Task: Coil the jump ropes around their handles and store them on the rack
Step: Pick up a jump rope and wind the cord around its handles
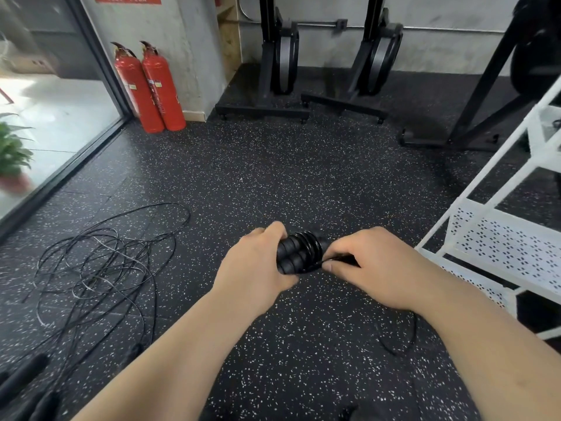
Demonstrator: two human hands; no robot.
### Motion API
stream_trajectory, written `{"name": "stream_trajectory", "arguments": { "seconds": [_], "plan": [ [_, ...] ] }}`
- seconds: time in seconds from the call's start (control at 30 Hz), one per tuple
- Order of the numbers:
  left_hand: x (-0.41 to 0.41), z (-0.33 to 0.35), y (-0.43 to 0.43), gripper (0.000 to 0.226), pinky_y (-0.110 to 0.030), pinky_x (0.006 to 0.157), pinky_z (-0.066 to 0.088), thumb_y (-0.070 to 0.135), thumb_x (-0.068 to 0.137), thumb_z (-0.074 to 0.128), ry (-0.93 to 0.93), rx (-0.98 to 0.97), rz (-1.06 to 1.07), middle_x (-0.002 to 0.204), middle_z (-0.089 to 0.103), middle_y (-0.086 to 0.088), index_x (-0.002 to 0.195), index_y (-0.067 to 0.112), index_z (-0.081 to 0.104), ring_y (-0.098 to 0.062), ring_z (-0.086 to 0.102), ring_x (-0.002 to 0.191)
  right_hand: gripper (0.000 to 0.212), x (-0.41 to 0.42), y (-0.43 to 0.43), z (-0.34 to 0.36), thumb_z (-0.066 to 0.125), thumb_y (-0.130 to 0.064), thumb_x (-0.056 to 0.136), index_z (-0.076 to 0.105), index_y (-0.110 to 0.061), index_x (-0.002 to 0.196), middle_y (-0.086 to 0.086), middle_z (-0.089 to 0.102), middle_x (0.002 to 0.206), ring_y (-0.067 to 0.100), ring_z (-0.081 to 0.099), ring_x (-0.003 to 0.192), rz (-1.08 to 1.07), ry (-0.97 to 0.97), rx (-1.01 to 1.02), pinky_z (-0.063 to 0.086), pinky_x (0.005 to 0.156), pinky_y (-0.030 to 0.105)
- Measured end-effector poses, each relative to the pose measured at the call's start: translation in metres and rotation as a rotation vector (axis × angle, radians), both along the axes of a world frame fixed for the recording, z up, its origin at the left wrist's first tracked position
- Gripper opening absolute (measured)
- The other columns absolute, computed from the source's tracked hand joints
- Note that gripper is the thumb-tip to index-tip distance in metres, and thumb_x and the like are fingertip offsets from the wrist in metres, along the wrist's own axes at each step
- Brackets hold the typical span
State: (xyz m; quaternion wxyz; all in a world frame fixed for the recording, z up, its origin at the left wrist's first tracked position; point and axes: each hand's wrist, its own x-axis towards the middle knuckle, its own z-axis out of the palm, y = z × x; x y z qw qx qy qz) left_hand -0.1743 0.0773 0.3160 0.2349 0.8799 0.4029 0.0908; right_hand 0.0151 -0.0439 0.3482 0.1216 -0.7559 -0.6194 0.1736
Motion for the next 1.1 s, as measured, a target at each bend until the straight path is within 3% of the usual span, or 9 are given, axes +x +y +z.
{"name": "stream_trajectory", "arguments": {
  "seconds": [0.13,0.33,0.53,0.63,0.8,0.9,1.0,1.03,1.1],
  "plan": [
    [0.001,-0.003,-0.004,0.057,-0.04,0.087,0.056,0.039,0.077,0.09,0.061,-0.001,-0.178,0.109,0.056,0.014,0.119,0.041,0.053,-0.016,0.06,0.099,0.012,0.006,0.0,-0.001,0.075,-0.056,0.091,0.076,-0.045,0.096,-0.025,0.071,0.084,-0.001,0.063,0.086,-0.019,-0.018,0.022,0.057,0.081,0.039],
    [0.001,0.002,-0.008,0.053,-0.035,0.092,0.051,0.026,0.077,0.083,0.009,-0.058,-0.375,0.108,0.057,0.02,0.117,0.044,0.053,-0.006,0.054,0.103,0.017,0.018,-0.004,0.007,0.091,-0.049,0.078,0.078,-0.042,0.086,-0.025,0.075,0.084,-0.003,0.068,0.082,-0.081,0.189,0.004,0.055,0.081,0.03],
    [-0.006,0.018,-0.009,0.057,-0.013,0.069,0.043,0.018,0.071,0.087,-0.075,-0.249,-0.399,0.095,0.064,0.022,0.113,0.044,0.058,0.001,0.059,0.089,0.015,0.021,-0.006,0.014,0.091,-0.048,0.078,0.082,-0.041,0.087,-0.016,0.076,0.089,0.002,0.068,0.083,-0.025,0.35,0.018,0.051,0.081,0.028],
    [-0.008,0.025,-0.009,0.058,-0.027,0.072,0.055,0.016,0.071,0.09,-0.155,-0.396,-0.391,0.098,0.068,0.016,0.111,0.044,0.059,-0.005,0.061,0.082,0.016,0.022,-0.009,0.02,0.086,-0.048,0.081,0.083,-0.035,0.091,-0.011,0.079,0.093,0.004,0.072,0.089,-0.028,0.496,0.035,0.051,0.086,0.029],
    [-0.009,0.032,-0.009,0.06,-0.043,0.096,0.058,0.004,0.075,0.091,-0.3,-0.622,-0.406,0.113,0.074,0.008,0.118,0.033,0.061,-0.02,0.069,0.105,0.024,0.02,-0.011,0.03,0.076,-0.041,0.089,0.083,-0.017,0.091,-0.001,0.078,0.084,0.005,0.068,0.07,-0.095,0.722,0.115,0.051,0.072,0.021],
    [-0.01,0.034,-0.009,0.063,-0.046,0.108,0.055,-0.007,0.079,0.086,-0.408,-0.763,-0.399,0.125,0.073,0.003,0.126,0.026,0.06,-0.025,0.069,0.12,0.023,0.018,-0.009,0.028,0.071,-0.031,0.102,0.078,-0.017,0.086,0.003,0.074,0.085,0.015,0.068,0.083,-0.122,0.773,0.075,0.054,0.083,0.035],
    [-0.008,0.032,-0.008,0.068,-0.035,0.101,0.057,-0.014,0.08,0.081,-0.557,-0.895,-0.356,0.131,0.072,-0.003,0.134,0.016,0.053,-0.023,0.071,0.119,0.037,0.015,-0.001,0.015,0.056,-0.004,0.106,0.072,-0.025,0.081,0.001,0.073,0.09,0.029,0.067,0.095,-0.269,0.684,0.118,0.055,0.1,0.057],
    [-0.006,0.03,-0.007,0.069,-0.033,0.098,0.056,-0.013,0.079,0.081,-0.614,-0.914,-0.328,0.131,0.071,-0.004,0.135,0.014,0.051,-0.022,0.07,0.117,0.038,0.012,0.002,0.009,0.052,0.001,0.105,0.073,-0.02,0.082,0.008,0.075,0.089,0.039,0.065,0.088,-0.291,0.626,0.117,0.053,0.098,0.068],
    [-0.003,0.026,-0.007,0.069,-0.032,0.097,0.054,-0.006,0.078,0.081,-0.714,-0.92,-0.262,0.13,0.071,-0.005,0.137,0.013,0.052,-0.02,0.069,0.116,0.031,0.003,0.005,0.002,0.05,-0.003,0.105,0.073,-0.009,0.085,0.015,0.076,0.085,0.05,0.063,0.082,-0.312,0.583,0.122,0.054,0.083,0.067]
  ]
}}
